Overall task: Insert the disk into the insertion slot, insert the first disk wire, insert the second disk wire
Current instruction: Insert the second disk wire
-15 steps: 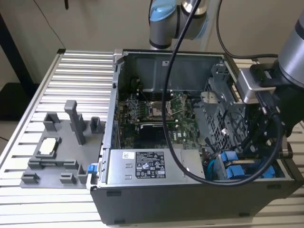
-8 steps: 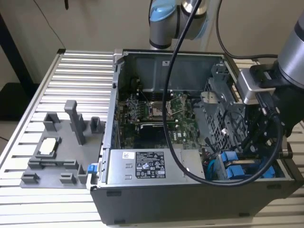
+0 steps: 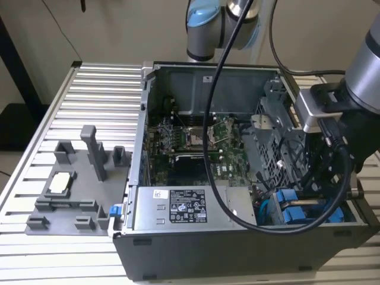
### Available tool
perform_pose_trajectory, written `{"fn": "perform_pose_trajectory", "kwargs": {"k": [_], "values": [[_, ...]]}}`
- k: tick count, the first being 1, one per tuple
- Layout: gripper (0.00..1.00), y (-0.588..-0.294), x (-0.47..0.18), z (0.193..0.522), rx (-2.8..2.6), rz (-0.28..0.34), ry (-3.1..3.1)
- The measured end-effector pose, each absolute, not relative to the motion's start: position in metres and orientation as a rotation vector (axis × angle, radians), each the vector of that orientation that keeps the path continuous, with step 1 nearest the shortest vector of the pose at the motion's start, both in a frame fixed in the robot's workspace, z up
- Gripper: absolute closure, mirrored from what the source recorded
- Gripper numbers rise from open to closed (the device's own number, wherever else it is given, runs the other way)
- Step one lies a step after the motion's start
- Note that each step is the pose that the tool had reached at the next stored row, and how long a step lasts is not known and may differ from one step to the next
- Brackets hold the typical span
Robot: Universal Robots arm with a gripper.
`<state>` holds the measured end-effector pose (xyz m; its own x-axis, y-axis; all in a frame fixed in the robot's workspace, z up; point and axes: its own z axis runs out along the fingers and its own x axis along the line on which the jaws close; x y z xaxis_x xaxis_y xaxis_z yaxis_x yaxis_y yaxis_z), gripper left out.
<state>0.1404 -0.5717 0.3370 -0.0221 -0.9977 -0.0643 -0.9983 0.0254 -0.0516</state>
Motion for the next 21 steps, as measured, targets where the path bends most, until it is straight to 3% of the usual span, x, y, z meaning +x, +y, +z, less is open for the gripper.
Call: {"fn": "perform_pose_trajectory", "kwargs": {"k": [8, 10, 21], "values": [[0.84, -0.572, 0.141, 0.333, -2.137, 0.016, 2.189], [0.76, -0.572, 0.142, 0.334, -2.140, 0.022, 2.192], [0.76, -0.572, 0.144, 0.366, -2.154, 0.053, 2.209]]}}
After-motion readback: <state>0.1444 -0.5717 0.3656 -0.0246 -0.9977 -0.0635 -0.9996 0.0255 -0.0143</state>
